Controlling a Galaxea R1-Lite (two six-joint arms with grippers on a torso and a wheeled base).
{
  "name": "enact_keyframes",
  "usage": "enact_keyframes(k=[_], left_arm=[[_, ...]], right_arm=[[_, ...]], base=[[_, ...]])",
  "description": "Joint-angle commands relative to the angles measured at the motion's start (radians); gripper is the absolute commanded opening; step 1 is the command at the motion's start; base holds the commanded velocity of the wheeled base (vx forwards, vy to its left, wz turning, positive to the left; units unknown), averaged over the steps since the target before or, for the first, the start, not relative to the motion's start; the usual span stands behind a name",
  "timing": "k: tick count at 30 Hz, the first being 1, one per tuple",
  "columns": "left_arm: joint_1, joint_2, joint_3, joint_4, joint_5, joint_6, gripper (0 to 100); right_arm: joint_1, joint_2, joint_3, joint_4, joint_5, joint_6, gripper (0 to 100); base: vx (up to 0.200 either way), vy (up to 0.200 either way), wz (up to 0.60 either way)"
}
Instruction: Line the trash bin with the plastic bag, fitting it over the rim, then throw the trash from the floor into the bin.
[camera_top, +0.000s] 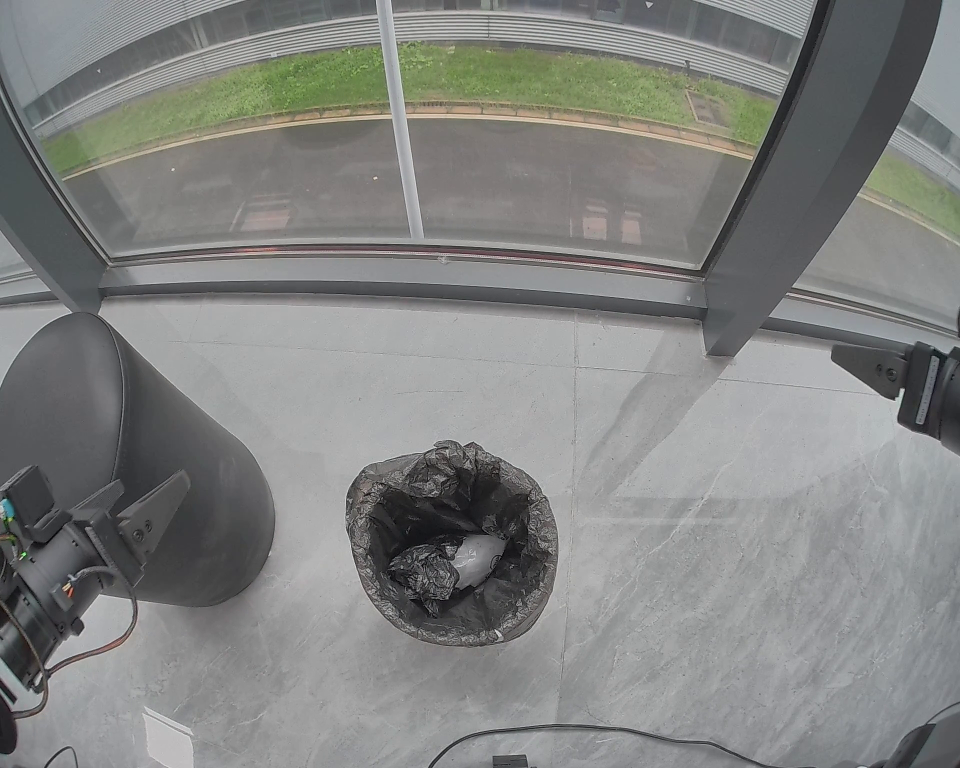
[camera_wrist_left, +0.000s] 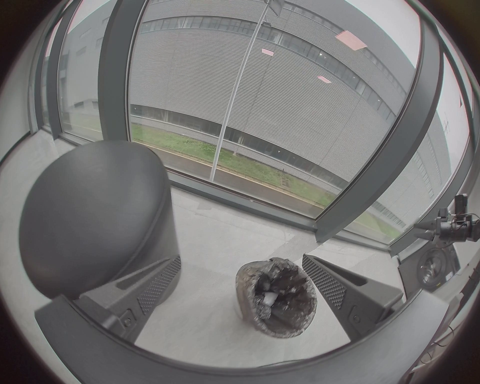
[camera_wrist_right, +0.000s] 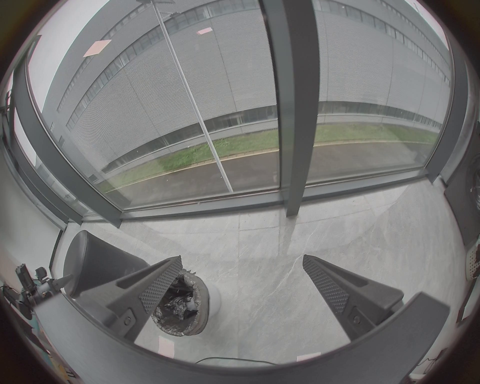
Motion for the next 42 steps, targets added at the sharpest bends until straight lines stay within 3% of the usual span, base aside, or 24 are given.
enact_keyframes(k=[1,8,12,17,24,29,32,34,35,36,40,42], left_arm=[[0.112,-0.375,-0.064,0.29,-0.006,0.05,100],[0.108,-0.72,-0.198,0.749,-0.005,0.047,100],[0.104,-0.869,-0.222,0.912,0.0,0.047,100],[0.115,-0.979,-0.221,0.958,0.011,0.042,100],[0.123,-1.002,-0.201,1.004,0.117,0.009,100],[0.124,-1.004,-0.167,1.004,0.12,0.013,100],[0.124,-1.004,-0.13,1.002,0.121,0.009,100],[0.124,-1.004,-0.127,1.002,0.121,0.009,100],[0.124,-1.004,-0.101,0.996,0.121,0.001,100],[0.129,-1.009,-0.095,0.993,0.121,-0.001,100],[0.209,-1.071,-0.083,0.996,0.103,0.015,100],[0.21,-1.075,-0.078,0.993,0.103,0.001,100]], right_arm=[[-0.091,-0.252,0.079,0.004,-0.003,-0.083,100],[-0.16,-0.528,0.193,0.005,-0.121,-0.229,100],[-0.181,-0.698,0.262,0.01,-0.135,-0.282,100],[-0.284,-0.822,0.337,0.01,-0.132,-0.315,100],[-0.289,-0.95,0.415,0.056,-0.132,-0.316,100],[-0.295,-1.037,0.432,0.143,-0.13,-0.296,100],[-0.333,-1.035,0.435,0.159,-0.133,-0.223,100],[-0.336,-1.035,0.437,0.16,-0.133,-0.221,100],[-0.41,-1.052,0.441,0.176,-0.12,-0.22,100],[-0.433,-1.069,0.441,0.182,-0.116,-0.229,100],[-0.445,-1.127,0.443,0.185,-0.118,-0.276,100],[-0.445,-1.127,0.446,0.188,-0.116,-0.27,100]], base=[[0.0,0.0,0.0],[0.0,0.0,0.0],[0.0,0.0,0.0],[0.0,0.0,0.0],[0.0,0.0,0.0],[0.0,0.0,0.0],[0.0,0.0,0.0],[0.0,0.0,0.0],[0.0,0.0,0.0],[0.0,0.0,0.0],[0.0,0.0,0.0],[0.0,0.0,0.0]])
